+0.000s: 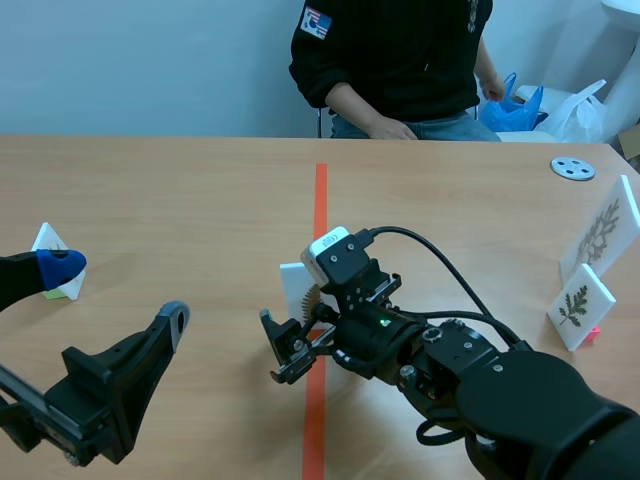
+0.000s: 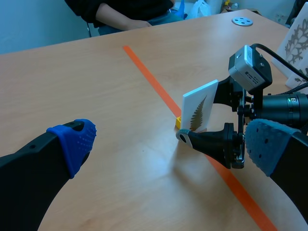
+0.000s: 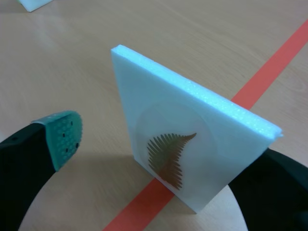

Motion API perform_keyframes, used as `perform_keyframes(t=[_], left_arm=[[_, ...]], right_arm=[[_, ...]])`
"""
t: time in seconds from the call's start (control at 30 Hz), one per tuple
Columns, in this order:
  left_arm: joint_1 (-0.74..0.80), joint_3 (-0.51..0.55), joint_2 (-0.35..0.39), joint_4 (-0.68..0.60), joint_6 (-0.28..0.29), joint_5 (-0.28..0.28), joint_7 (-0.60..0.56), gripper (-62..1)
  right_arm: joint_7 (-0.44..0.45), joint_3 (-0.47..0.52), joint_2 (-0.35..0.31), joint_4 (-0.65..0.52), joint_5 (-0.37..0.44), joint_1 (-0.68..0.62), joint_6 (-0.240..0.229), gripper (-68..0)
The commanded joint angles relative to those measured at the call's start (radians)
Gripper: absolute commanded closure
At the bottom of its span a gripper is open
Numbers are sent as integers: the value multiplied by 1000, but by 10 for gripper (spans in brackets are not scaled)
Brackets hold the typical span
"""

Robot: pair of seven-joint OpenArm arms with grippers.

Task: Sort the leaf by its shape. The table is split by an orange tape line. A compound leaf with several leaflets goes to the left side, a simple leaf with one blade goes to the right side. Return to the home posture when a red brick is placed on the table.

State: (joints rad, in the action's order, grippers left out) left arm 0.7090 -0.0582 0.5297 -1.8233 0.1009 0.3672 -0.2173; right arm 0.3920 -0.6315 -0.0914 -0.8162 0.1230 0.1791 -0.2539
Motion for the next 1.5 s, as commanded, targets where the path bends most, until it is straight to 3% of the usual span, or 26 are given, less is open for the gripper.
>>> perform_keyframes(t=[0.0,0.5,0.87,1.03,1.17,1.47], left_arm=[[-3,2,3,-8,-1,6,-18,-623],[-3,2,3,-8,-1,6,-22,-623],[-3,2,3,-8,-1,6,-25,-623],[-3,2,3,-8,-1,6,-25,-623],[-3,2,2,-8,-1,6,-25,-623],[-3,2,2,-8,-1,6,-25,-623]], right_arm=[[18,1,-4,-24,11,15,0,-433],[16,1,-42,-24,11,-14,-1,-246],[41,1,-50,-24,11,-18,-4,-49],[115,4,-63,-37,9,-18,-4,-33],[126,4,-95,-93,-5,-23,-4,-33],[111,71,-203,-343,-4,-130,-5,-33]])
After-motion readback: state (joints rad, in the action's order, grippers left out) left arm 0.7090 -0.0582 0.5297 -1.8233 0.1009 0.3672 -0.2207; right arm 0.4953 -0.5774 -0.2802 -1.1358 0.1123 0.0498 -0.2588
